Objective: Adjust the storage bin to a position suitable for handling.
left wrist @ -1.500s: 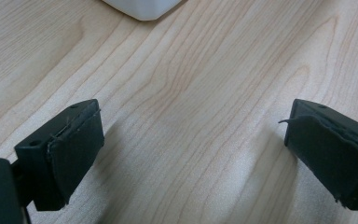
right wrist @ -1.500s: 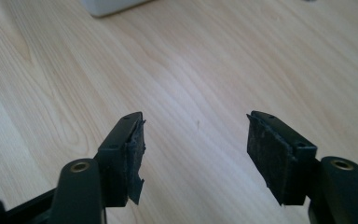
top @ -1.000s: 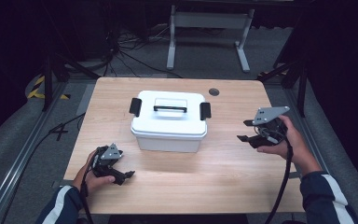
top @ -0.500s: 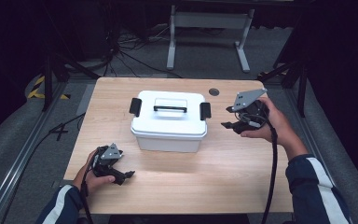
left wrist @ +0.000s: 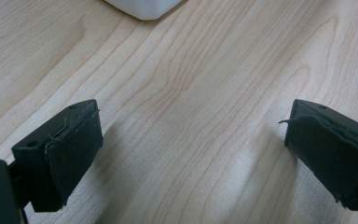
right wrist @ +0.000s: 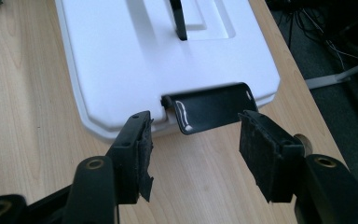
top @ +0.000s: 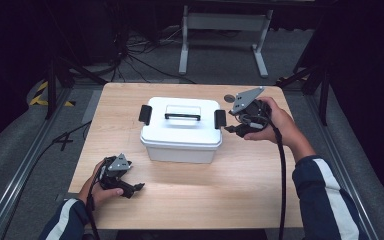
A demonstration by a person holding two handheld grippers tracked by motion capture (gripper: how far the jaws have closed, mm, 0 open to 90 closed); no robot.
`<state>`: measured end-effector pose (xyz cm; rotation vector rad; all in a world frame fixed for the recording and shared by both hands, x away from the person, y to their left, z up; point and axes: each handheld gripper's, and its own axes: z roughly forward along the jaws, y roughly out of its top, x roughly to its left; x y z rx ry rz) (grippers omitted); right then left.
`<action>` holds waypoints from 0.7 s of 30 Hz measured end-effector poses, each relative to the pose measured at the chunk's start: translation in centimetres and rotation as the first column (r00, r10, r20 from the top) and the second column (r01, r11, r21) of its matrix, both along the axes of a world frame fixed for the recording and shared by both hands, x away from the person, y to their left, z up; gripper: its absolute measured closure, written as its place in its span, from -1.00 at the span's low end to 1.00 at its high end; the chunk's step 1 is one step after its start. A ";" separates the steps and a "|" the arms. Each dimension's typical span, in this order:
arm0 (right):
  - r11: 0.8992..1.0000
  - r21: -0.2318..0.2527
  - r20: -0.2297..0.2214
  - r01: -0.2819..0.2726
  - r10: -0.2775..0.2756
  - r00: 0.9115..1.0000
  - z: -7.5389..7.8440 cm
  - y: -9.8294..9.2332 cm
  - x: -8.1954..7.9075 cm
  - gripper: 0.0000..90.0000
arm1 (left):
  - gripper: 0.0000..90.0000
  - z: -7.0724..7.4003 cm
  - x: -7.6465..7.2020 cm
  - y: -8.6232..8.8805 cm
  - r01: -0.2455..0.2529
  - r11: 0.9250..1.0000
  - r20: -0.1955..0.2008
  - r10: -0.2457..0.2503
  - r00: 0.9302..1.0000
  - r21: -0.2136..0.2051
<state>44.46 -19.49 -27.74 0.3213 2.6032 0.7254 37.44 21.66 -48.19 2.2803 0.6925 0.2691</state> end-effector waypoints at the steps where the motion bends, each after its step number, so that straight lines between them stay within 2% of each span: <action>1: 1.000 -0.006 -0.003 0.001 -0.001 1.000 0.0 0.2 0.1 -0.01 | -0.90 0.0 0.0 0.0 0.000 1.000 -0.001 0.000 1.000 0.001; 7: 1.000 -0.018 -0.002 -0.025 0.024 1.000 0.3 1.8 0.6 0.00 | -0.90 0.0 0.0 0.0 0.000 1.000 0.000 0.000 1.000 0.000; 21: 0.992 -0.086 -0.019 -0.089 0.087 0.996 0.7 6.3 2.3 0.07 | -0.90 0.0 0.0 0.0 -0.004 1.000 -0.001 0.004 1.000 0.000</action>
